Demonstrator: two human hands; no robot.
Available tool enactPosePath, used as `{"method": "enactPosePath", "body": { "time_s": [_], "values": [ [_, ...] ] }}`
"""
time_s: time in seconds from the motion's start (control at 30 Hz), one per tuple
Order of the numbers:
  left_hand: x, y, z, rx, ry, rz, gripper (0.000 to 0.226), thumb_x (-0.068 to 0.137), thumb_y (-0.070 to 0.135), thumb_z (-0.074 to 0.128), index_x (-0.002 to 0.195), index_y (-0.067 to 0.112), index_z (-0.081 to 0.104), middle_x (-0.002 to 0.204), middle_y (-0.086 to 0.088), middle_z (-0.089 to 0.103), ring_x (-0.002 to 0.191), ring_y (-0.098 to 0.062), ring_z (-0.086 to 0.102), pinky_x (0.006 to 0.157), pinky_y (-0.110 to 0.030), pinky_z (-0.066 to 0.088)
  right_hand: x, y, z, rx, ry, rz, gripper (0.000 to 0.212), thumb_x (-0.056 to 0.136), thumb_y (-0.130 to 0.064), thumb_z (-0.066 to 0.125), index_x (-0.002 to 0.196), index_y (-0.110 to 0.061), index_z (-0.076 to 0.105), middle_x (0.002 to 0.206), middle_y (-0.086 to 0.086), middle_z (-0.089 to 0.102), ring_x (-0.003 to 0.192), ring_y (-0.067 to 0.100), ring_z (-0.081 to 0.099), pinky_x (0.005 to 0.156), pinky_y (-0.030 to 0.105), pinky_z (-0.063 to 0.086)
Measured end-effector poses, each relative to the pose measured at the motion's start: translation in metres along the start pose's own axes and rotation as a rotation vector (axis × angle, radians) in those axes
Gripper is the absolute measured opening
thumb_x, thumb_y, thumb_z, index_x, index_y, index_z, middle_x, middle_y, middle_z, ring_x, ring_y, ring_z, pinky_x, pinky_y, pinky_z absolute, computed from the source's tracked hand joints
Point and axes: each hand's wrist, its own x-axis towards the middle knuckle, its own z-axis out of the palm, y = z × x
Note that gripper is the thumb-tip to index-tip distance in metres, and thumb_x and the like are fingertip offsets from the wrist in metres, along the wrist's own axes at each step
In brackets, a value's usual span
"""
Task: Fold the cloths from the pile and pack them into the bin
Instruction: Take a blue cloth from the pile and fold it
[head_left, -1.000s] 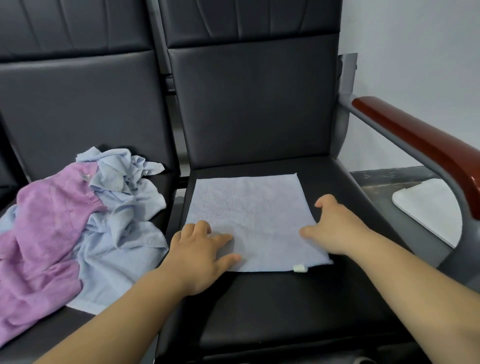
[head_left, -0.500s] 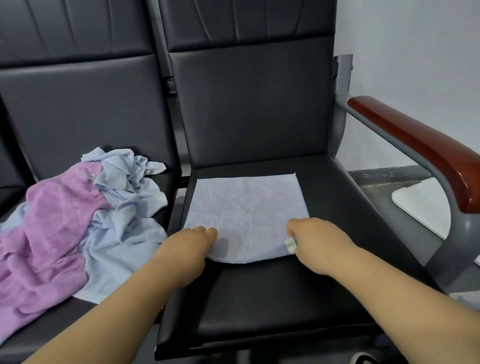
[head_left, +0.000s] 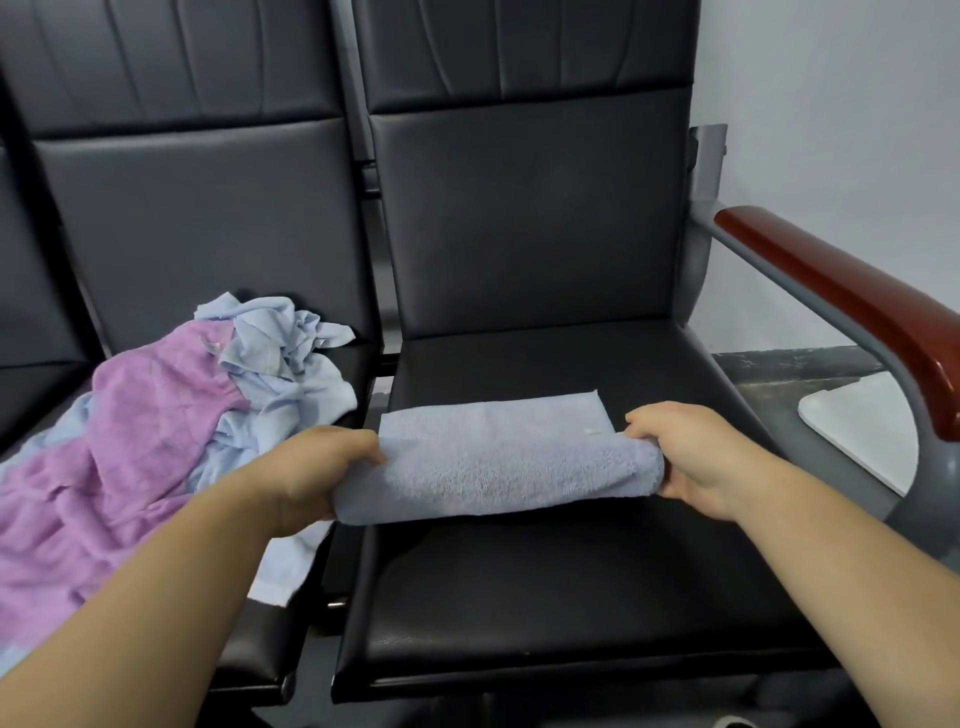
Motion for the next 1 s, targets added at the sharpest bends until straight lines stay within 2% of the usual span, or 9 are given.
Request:
{"method": "enactPosePath", "body": {
  "time_s": [0.07, 0.17, 0.33, 0.43, 0.57, 0.63, 0.8, 0.9, 1.0],
  "values": [
    [0.005, -0.002, 0.006, -0.123, 0.042, -0.004, 0.017, 0.085, 0.015, 0.066, 0.097, 0.005, 0.072, 0.082, -0.011, 0.073, 0.076, -0.026, 0.067, 0.075, -0.038, 0.052, 0.006, 0.001, 0.001, -0.001, 0.033, -0.041, 0.018, 0.093, 0.001, 0.059, 0.11, 0.006, 0.063, 0.1, 0.012, 0.052, 0.09, 0.029, 0.05, 0.078, 0.042, 0.047],
    [0.016, -0.005, 0.01, -0.217, 0.109, 0.04, 0.013, 0.093, 0.015, 0.065, 0.092, 0.007, 0.075, 0.08, -0.008, 0.075, 0.077, -0.026, 0.069, 0.079, -0.04, 0.052, 0.017, 0.0, 0.006, 0.027, 0.074, -0.087, 0.035, 0.099, -0.008, 0.066, 0.131, 0.003, 0.057, 0.109, 0.012, 0.065, 0.102, 0.029, 0.064, 0.1, 0.047, 0.052],
    [0.039, -0.007, 0.01, -0.257, 0.228, 0.082, 0.057, 0.093, 0.011, 0.065, 0.037, 0.019, 0.058, 0.066, -0.005, 0.064, 0.075, -0.029, 0.063, 0.072, -0.037, 0.048, 0.038, -0.002, 0.013, -0.013, 0.131, -0.156, 0.031, 0.096, -0.017, 0.071, 0.123, -0.022, 0.057, 0.122, 0.009, 0.063, 0.112, 0.028, 0.064, 0.103, 0.055, 0.053],
    [0.056, -0.009, 0.004, -0.229, 0.295, 0.077, 0.049, 0.089, 0.014, 0.066, 0.043, 0.02, 0.053, 0.071, -0.01, 0.054, 0.075, -0.028, 0.054, 0.071, -0.039, 0.041, 0.054, -0.004, 0.018, -0.093, 0.196, -0.209, 0.03, 0.096, -0.018, 0.07, 0.122, -0.023, 0.058, 0.118, 0.004, 0.06, 0.11, 0.024, 0.061, 0.101, 0.05, 0.054],
    [0.075, -0.01, 0.002, -0.064, 0.359, 0.132, 0.025, 0.089, 0.016, 0.061, 0.065, 0.01, 0.056, 0.053, -0.001, 0.041, 0.056, -0.021, 0.036, 0.052, -0.029, 0.03, 0.077, -0.006, 0.023, -0.223, 0.266, -0.275, 0.024, 0.098, -0.014, 0.064, 0.119, -0.025, 0.056, 0.104, -0.006, 0.058, 0.086, 0.011, 0.055, 0.07, 0.03, 0.048],
    [0.084, -0.011, 0.003, 0.017, 0.416, 0.163, 0.021, 0.091, 0.02, 0.061, 0.077, 0.006, 0.067, 0.052, 0.001, 0.048, 0.054, -0.021, 0.041, 0.051, -0.03, 0.036, 0.086, -0.007, 0.027, -0.277, 0.292, -0.296, 0.024, 0.098, -0.011, 0.062, 0.117, -0.025, 0.056, 0.101, -0.004, 0.062, 0.079, 0.012, 0.056, 0.064, 0.031, 0.046],
    [0.104, -0.016, 0.006, 0.222, 0.505, 0.204, 0.034, 0.095, 0.034, 0.063, 0.074, 0.007, 0.066, 0.057, -0.003, 0.055, 0.057, -0.021, 0.05, 0.056, -0.036, 0.044, 0.103, -0.002, 0.035, -0.493, 0.368, -0.337, 0.014, 0.099, -0.015, 0.058, 0.11, -0.02, 0.052, 0.095, 0.002, 0.063, 0.071, 0.018, 0.055, 0.056, 0.032, 0.043],
    [0.112, -0.017, 0.01, 0.378, 0.556, 0.244, 0.041, 0.098, 0.036, 0.06, 0.083, -0.002, 0.066, 0.071, -0.02, 0.063, 0.062, -0.02, 0.051, 0.057, -0.032, 0.041, 0.11, 0.006, 0.037, -0.601, 0.39, -0.351, 0.007, 0.1, -0.014, 0.055, 0.102, -0.015, 0.048, 0.086, 0.006, 0.059, 0.065, 0.018, 0.05, 0.052, 0.033, 0.039],
    [0.118, -0.017, 0.012, 0.447, 0.57, 0.259, 0.04, 0.1, 0.038, 0.056, 0.083, 0.003, 0.066, 0.076, -0.017, 0.068, 0.065, -0.02, 0.055, 0.057, -0.028, 0.039, 0.115, 0.009, 0.038, -0.668, 0.428, -0.367, 0.008, 0.099, -0.013, 0.055, 0.094, -0.012, 0.049, 0.082, 0.004, 0.055, 0.064, 0.018, 0.046, 0.053, 0.034, 0.038]
  ]
}}
